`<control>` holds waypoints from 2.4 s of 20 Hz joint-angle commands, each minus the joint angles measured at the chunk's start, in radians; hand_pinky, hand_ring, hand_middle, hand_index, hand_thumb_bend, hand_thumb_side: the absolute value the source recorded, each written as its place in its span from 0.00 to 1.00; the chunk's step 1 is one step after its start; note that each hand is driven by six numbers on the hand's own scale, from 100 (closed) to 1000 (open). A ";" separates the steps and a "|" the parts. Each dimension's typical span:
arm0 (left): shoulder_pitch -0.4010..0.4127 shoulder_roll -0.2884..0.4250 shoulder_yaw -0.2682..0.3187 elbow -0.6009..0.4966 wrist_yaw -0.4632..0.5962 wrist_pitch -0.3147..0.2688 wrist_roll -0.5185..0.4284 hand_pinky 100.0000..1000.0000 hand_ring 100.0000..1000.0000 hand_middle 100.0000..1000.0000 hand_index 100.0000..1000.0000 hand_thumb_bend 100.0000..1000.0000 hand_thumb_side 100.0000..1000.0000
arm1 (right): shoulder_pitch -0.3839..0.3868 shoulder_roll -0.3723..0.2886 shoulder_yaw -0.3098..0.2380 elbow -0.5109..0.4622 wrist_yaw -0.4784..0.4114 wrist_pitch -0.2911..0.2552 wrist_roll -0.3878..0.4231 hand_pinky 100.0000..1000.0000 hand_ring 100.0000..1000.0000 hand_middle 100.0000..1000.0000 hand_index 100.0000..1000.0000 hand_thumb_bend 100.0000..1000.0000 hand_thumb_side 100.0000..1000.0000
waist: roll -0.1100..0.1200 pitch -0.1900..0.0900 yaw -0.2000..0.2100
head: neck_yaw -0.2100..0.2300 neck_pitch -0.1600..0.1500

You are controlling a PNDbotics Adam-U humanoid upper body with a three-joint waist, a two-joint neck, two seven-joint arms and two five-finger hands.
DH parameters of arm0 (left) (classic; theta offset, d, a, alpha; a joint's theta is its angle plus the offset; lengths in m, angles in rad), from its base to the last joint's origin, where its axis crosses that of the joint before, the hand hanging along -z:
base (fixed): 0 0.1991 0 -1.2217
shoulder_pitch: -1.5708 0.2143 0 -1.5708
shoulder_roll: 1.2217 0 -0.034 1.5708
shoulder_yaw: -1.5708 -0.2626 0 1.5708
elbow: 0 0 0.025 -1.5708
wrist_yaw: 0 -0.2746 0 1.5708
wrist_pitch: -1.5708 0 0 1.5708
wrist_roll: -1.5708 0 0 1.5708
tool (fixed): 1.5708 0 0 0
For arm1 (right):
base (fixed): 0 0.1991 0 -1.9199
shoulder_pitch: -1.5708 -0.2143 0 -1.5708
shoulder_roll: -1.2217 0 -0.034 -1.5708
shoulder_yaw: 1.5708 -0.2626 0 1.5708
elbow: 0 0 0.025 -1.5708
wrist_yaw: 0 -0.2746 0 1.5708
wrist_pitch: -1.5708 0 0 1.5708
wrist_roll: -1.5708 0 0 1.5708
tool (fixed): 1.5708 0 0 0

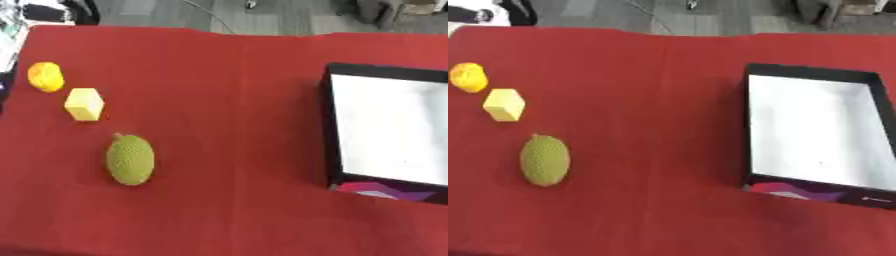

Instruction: Pick up the objects with one hand, pass them to the other hand, and then place them into the box on the other side of the table.

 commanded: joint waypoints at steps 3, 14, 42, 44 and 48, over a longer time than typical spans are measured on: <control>-0.013 0.017 0.051 0.022 -0.108 0.079 0.008 0.86 0.84 0.75 0.90 0.42 0.33 | -0.017 -0.009 0.002 -0.021 0.008 -0.001 0.012 1.00 1.00 0.87 1.00 0.00 0.52 | 0.000 -0.011 -0.007 | 0.019 -0.019; 0.028 0.024 0.112 0.130 -0.160 0.109 0.104 0.88 0.85 0.75 0.92 0.50 0.34 | -0.037 -0.004 0.014 -0.021 0.006 -0.002 0.030 1.00 1.00 0.87 1.00 0.00 0.51 | -0.003 0.009 -0.024 | 0.046 -0.031; 0.058 0.007 0.096 0.177 0.157 0.109 0.437 0.85 0.82 0.71 0.88 0.46 0.47 | -0.067 0.001 0.032 -0.021 0.000 -0.006 0.059 1.00 1.00 0.87 1.00 0.00 0.52 | -0.006 0.037 -0.054 | 0.078 -0.060; 0.059 0.006 0.095 0.181 0.164 0.109 0.448 0.85 0.82 0.70 0.87 0.42 0.46 | -0.068 0.001 0.034 -0.021 -0.001 -0.006 0.061 1.00 1.00 0.87 1.00 0.00 0.52 | -0.006 0.038 -0.055 | 0.079 -0.063; 0.065 0.011 0.095 0.201 0.165 0.109 0.487 0.83 0.81 0.69 0.85 0.29 0.40 | -0.071 0.001 0.036 -0.021 -0.003 -0.008 0.063 1.00 1.00 0.87 1.00 0.00 0.52 | -0.006 0.039 -0.059 | 0.077 -0.066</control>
